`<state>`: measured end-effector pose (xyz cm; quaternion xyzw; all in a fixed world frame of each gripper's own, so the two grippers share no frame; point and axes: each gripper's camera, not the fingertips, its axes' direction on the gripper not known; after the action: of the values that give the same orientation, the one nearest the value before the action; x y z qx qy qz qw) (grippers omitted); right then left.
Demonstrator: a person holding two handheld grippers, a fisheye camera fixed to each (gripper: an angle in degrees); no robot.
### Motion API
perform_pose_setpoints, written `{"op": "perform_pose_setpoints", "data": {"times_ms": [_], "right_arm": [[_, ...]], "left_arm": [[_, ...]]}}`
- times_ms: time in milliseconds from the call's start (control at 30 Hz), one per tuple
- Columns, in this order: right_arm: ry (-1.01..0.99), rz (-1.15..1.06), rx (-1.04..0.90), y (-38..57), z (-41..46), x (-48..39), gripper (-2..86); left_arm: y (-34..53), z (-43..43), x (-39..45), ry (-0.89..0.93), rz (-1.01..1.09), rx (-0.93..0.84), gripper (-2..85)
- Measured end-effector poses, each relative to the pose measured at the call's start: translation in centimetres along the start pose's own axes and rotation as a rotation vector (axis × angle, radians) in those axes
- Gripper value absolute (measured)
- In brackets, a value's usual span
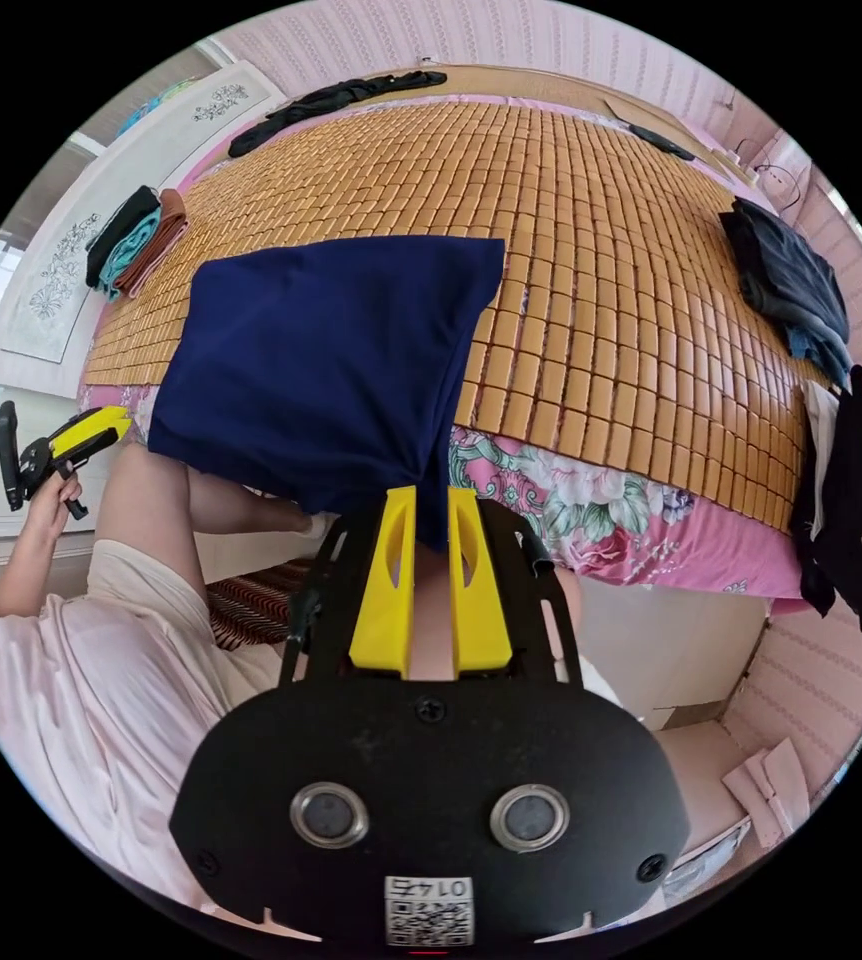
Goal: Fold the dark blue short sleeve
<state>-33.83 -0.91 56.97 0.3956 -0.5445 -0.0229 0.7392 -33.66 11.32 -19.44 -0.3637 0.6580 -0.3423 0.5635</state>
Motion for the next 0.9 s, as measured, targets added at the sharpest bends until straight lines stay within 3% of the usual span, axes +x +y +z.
{"op": "perform_pose_setpoints", "data": {"times_ms": [200,300,433,567,800,900], "right_arm": [[-0.051,-0.175,0.035,-1.7,1.6,-6.1,0.3],[-0.087,-0.271,-0.033,-3.5,4.1,-9.5,-0.3],[0.026,-0.346,-0.167,-5.3,8.7,-13.1,-0.5],[0.035,-0.284,-0.264,-6.0,13.0,-13.2,-0.5],[-0.036,-0.322,-0.239,-6.8,11.3,-13.9,-0.4],[-0.002,-0.378,-0.133,-8.2,8.1,-14.9,-0.4]], "left_arm": [[0.3,-2.2,6.2,0.062,0.084,0.196,5.5],[-0.7,0.8,9.9,0.132,0.202,0.150,1.5],[-2.2,4.9,13.6,0.138,0.239,0.074,-0.6],[-2.9,9.2,15.8,0.089,0.296,-0.119,-0.9],[-2.2,6.2,17.8,0.069,0.355,-0.029,-0.4],[-1.8,3.4,19.6,-0.010,0.401,0.065,0.7]]}}
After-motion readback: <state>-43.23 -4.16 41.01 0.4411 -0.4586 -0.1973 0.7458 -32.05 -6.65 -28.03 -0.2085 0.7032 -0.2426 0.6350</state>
